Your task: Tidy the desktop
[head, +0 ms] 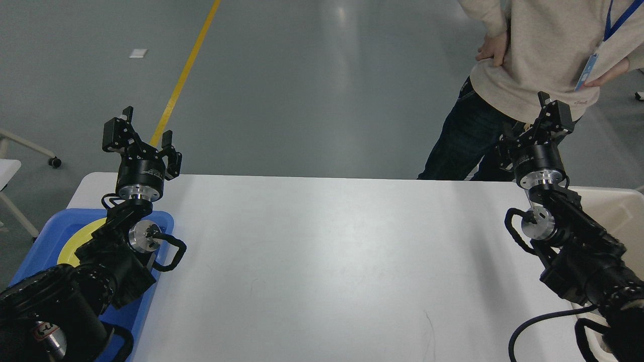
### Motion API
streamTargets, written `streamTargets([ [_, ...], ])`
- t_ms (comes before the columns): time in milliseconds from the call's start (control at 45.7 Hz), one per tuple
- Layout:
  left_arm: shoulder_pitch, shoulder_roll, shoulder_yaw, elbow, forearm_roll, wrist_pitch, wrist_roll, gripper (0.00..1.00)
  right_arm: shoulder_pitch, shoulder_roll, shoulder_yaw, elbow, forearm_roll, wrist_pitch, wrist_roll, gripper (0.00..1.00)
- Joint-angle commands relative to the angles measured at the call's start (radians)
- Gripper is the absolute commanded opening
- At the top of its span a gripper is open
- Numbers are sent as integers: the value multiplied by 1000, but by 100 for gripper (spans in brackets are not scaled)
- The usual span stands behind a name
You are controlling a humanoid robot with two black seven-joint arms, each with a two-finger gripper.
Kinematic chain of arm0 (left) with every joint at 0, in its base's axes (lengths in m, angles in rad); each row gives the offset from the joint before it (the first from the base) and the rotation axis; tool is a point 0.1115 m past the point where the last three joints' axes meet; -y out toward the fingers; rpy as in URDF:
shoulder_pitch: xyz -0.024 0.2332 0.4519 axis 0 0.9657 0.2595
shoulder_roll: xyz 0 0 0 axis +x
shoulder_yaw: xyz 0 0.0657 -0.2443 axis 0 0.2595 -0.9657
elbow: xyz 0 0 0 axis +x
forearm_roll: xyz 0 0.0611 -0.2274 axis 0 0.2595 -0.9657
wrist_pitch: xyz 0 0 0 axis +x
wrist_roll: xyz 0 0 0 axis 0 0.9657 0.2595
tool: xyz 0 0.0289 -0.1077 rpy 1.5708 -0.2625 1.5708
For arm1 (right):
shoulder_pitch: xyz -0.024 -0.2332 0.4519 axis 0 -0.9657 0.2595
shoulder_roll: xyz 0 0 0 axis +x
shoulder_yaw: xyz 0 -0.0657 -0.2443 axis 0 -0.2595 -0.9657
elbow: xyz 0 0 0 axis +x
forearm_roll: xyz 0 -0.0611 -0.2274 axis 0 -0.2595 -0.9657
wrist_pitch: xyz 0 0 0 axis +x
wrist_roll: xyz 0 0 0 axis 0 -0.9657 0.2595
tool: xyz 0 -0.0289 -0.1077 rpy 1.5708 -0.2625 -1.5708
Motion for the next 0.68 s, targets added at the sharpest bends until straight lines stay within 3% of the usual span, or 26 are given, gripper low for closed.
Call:
streamTargets([
  [0, 0, 1, 0, 0, 0, 0, 0, 96, -31, -4, 43, 4, 0, 12, 0, 100],
  [219, 0, 0, 0, 0, 0, 0, 0, 96, -72, -9, 43, 10, -1, 104, -1, 100],
  [657, 1, 0, 0, 0, 0, 0, 0, 96, -80, -9, 35, 10, -1, 109, -1, 100],
])
